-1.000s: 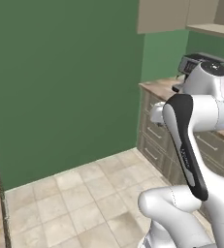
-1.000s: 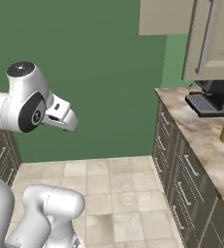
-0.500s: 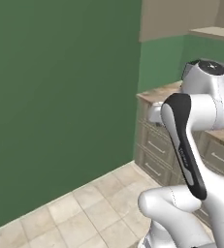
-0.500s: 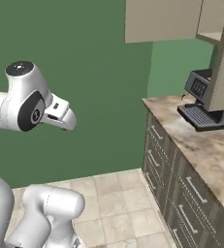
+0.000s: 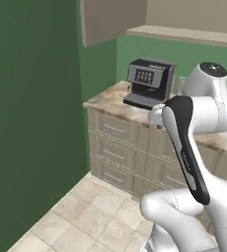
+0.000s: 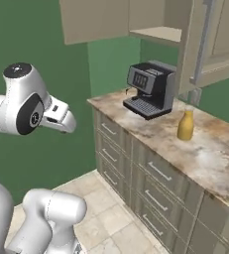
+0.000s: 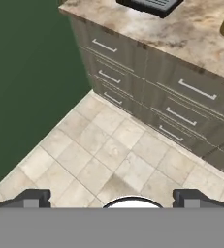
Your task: There is a tray on the dining counter. Grab the cup, mug, and pitcher and place them on the tray. The pitcher may be placed next to the tray if it cannot fit the tray.
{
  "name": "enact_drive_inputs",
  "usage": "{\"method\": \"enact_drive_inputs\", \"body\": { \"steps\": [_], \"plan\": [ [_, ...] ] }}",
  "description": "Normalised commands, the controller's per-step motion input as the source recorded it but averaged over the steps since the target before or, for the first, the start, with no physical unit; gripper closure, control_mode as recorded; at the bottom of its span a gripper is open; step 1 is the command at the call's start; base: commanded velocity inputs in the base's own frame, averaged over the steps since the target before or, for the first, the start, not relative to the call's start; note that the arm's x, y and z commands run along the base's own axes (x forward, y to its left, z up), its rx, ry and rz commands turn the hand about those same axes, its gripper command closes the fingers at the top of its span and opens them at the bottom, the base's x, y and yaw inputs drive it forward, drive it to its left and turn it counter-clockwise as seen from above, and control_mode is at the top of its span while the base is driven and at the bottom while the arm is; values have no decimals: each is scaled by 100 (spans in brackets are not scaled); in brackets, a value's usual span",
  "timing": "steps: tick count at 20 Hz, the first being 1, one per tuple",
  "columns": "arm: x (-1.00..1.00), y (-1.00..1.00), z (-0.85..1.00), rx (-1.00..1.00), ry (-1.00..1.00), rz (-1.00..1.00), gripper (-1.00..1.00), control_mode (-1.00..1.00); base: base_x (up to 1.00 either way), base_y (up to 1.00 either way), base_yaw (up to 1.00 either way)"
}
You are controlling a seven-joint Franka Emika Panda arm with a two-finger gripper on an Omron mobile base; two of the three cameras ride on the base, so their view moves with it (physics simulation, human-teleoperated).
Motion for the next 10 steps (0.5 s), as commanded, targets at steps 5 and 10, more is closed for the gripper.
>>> {"method": "enact_drive_inputs", "body": {
  "steps": [5,10],
  "plan": [
    [0,0,0,0,0,0,-100,100,36,40,-70],
    [0,0,0,0,0,0,-100,100,36,60,-63]
  ]
}}
